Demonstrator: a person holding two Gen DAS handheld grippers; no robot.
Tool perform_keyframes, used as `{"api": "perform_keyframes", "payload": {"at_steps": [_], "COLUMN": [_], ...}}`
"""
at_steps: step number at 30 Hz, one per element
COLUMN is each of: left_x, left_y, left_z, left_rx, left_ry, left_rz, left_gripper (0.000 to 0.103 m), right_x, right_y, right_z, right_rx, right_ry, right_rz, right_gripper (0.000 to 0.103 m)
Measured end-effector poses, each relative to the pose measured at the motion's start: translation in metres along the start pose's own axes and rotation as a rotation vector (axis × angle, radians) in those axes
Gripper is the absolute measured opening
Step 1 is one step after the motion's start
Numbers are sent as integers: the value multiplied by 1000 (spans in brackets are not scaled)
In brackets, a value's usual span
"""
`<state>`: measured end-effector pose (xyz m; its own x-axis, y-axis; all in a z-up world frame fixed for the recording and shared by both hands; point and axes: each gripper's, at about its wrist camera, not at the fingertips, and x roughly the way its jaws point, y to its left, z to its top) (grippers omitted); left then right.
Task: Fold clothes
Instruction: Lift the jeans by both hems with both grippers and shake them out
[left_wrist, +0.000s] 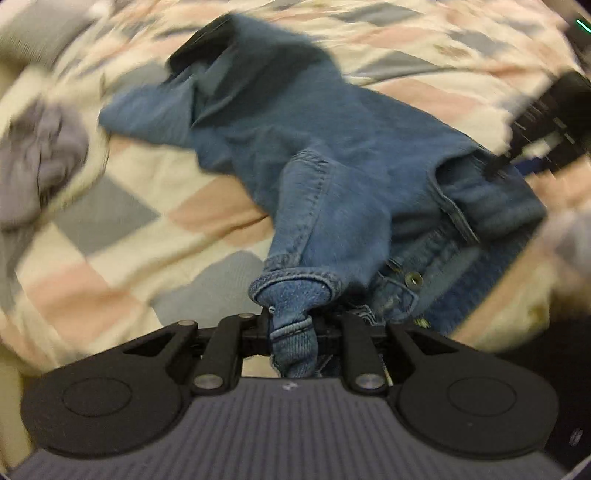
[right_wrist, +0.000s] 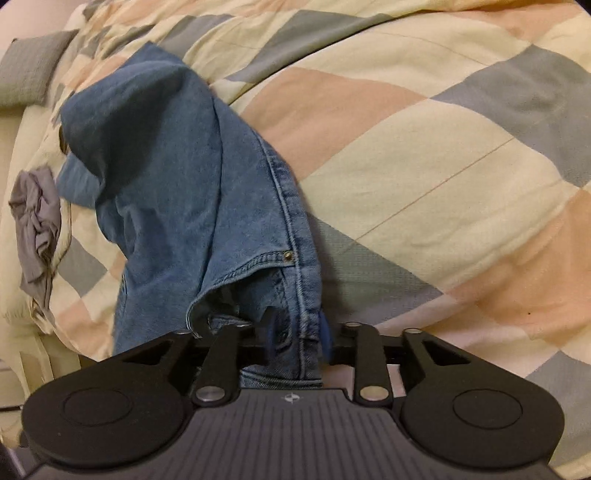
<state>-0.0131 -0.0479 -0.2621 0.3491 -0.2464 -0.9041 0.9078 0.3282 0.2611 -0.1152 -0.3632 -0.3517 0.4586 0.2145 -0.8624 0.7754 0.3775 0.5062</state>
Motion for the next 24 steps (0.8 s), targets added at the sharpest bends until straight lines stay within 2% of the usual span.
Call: {"api": "perform_keyframes", "payload": {"at_steps": [2,4,5,10,11,13,16,17,18,19,20,21,22,24], "left_x": [-7,-12,-15,-20,-9,11,44,52,53,47,37,27,18,-8], "left_y": [-14,-27,-30,-36,-40,-49,-60,-60,-54,-43,-29,-14,0,35], "left_z": [-6,-15,-18,-17,-15,-10,-12,-13,-12,-9,-3,4,10,28], "left_rx": [129,238,276,373,388,417,467,470,441,392,334,276,218,103], "left_ry": [-14,-20,-32,-96,-91,-82,-41,-21,-1,0,-12,-25,-37,-82], "left_rz": [17,64,90,136,136,134,167,175,161,127,91,55,19,-58], "left_gripper": [18,26,33,51,54,53,38,11,8,7,6,5,5,5], "right_x": [-1,3,6,1,1,3,6,6,6,3,0,-3,-8,-29], "right_y": [-4,-6,-7,-11,-13,-15,-18,-18,-18,-16,-14,-12,-9,1], "right_z": [-16,-29,-36,-53,-55,-58,-62,-63,-63,-62,-61,-60,-58,-49], "right_rx": [-10,-20,-24,-16,-5,8,11,10,9,10,10,11,17,66], "right_ry": [-14,-18,-21,-74,-77,-79,-101,-108,-113,-109,-106,-102,-97,-81], "right_rz": [13,21,23,30,31,32,25,25,27,37,48,58,77,173], "right_gripper": [49,54,57,59,61,63,64,64,62,49,31,22,19,17]}}
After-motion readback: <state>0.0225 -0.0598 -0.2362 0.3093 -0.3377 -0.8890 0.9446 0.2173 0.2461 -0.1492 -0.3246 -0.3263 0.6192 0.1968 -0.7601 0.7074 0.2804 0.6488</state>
